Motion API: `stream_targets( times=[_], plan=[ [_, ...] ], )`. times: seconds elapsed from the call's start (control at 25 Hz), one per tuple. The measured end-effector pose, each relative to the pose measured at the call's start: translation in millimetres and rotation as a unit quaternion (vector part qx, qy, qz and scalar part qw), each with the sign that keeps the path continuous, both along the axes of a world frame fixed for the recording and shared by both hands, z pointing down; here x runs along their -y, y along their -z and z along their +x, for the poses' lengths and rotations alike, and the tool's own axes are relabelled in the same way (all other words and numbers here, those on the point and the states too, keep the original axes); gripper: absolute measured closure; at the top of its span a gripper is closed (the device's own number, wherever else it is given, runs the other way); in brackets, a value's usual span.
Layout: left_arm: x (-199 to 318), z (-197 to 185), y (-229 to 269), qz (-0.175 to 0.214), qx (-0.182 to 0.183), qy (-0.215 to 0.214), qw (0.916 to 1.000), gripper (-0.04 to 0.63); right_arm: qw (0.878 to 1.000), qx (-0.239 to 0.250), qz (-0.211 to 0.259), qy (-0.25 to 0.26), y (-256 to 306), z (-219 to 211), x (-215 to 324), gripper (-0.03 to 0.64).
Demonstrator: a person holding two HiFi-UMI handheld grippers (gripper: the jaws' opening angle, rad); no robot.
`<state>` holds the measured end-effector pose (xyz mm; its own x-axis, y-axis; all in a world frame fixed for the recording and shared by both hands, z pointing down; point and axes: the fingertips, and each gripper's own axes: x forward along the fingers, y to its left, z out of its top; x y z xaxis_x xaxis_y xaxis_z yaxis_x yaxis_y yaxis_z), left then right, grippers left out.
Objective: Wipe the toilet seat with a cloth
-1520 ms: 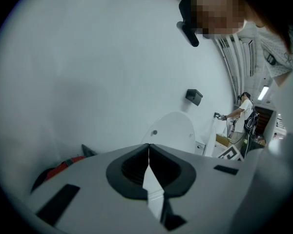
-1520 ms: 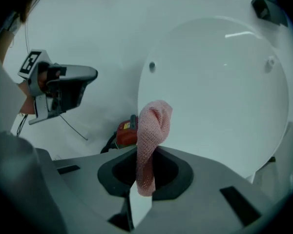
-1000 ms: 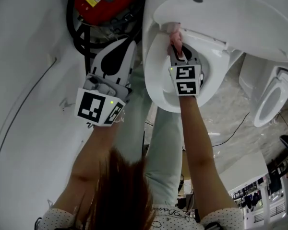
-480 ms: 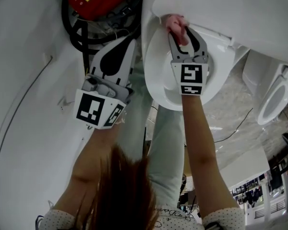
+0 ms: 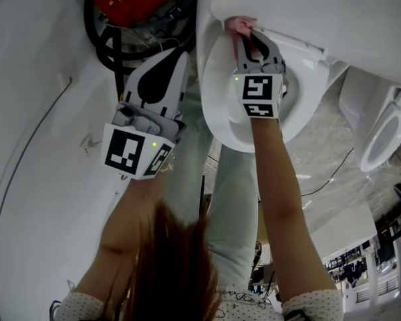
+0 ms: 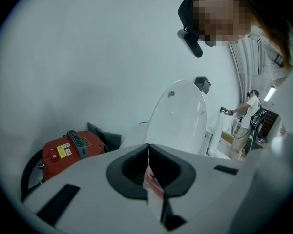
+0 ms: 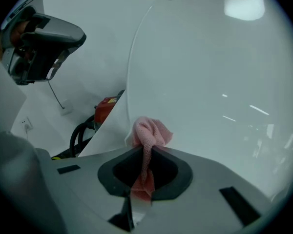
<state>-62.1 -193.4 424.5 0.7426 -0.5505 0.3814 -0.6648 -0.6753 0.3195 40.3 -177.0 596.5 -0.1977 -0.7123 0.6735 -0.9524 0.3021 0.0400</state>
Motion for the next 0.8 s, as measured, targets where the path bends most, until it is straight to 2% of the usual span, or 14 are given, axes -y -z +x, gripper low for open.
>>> stream_targets(
  times=[0.24,0.4,0.8],
  plan=[
    [-4,2,5,0.01,0.005,-0.004,0.9999,0.591,1.0,0.011,0.01,0.018,-1,2,-4,0.577],
    [-8,4,5,0.008,0.008,-0.004,0.9999,0.591,0.999,-0.012,0.013,0.033,-1,16,-11,0.58],
    [-20,16,5,0.007,0.012,-0.004,0.9999,0.591,0.999,-0.025,0.017,0.025,-3,53,-25,0.58]
  ],
)
